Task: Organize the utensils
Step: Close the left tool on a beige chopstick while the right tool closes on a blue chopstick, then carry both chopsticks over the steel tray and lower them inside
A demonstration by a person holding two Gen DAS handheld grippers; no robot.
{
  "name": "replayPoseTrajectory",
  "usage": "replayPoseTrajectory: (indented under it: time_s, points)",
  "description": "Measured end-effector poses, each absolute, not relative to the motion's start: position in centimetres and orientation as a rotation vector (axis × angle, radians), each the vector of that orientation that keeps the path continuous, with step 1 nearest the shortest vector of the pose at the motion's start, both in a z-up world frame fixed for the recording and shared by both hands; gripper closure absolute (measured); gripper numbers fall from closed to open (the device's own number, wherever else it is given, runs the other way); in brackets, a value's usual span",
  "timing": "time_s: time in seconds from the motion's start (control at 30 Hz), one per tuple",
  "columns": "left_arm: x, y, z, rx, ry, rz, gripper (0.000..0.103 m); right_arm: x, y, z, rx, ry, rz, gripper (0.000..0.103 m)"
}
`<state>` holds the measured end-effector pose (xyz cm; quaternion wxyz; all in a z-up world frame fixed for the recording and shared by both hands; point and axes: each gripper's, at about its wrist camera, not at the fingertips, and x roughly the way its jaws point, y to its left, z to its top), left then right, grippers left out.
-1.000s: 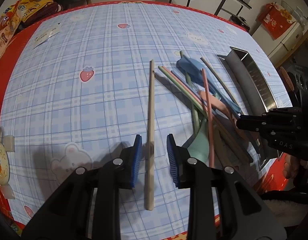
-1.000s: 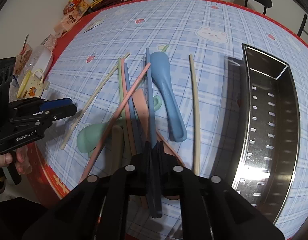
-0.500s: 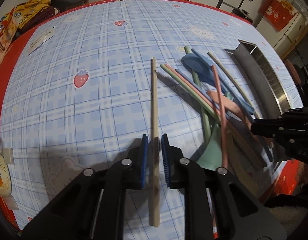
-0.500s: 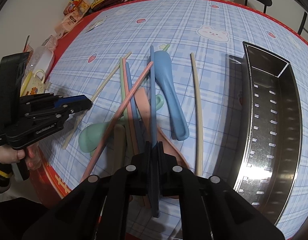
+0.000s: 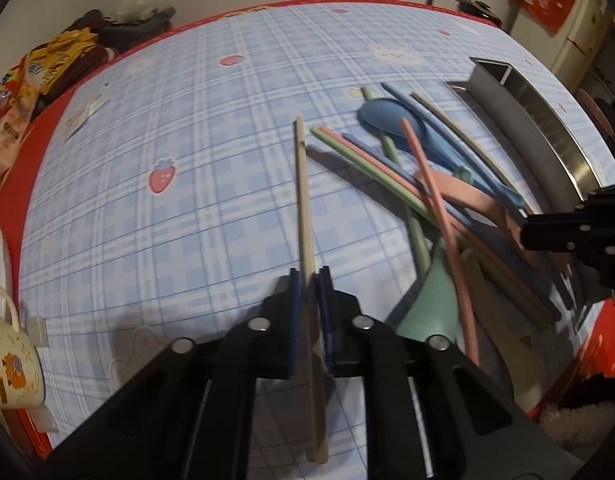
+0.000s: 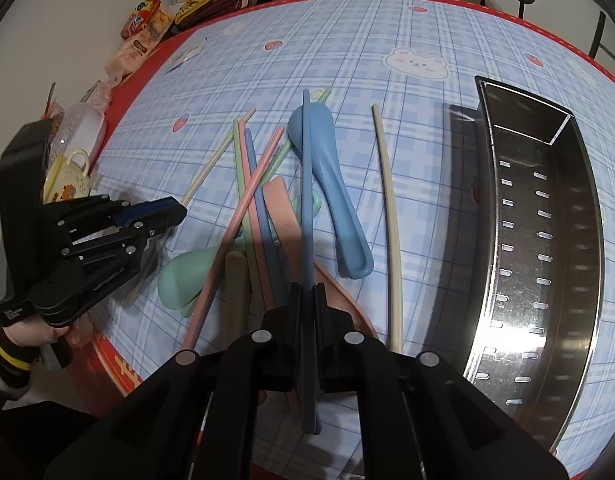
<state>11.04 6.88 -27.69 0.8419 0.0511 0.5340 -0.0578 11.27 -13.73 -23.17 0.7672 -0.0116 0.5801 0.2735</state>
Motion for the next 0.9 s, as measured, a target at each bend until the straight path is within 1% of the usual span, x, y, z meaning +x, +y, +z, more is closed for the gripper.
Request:
replayPoseTrajectory:
  time_s: [0.3,0.5,0.7,0.9]
  points:
    - [10.5,9.5,-27.4,-0.099,1.148,-0.11,0.093,10.3,-13.7,-21.8,-0.015,1.226,0.637,0.096]
    - [8.7,11.8,-26.1,-0.268,1.137,-0.099,0.093,10.1,-14.0,-21.0,0.008,1.202,0.635,0.096]
    - [7.8,12.6,-24.5,-0.331,1.118,-0.095,0.093,9.9,-14.0,-20.8,0.021,1.195,0.641,0.096]
    - [7.9,11.9,-22.4,-0.306,1.082,-0.082,0.093,9.4,-14.8,-20.0,0.049,1.164,0.638,0.096]
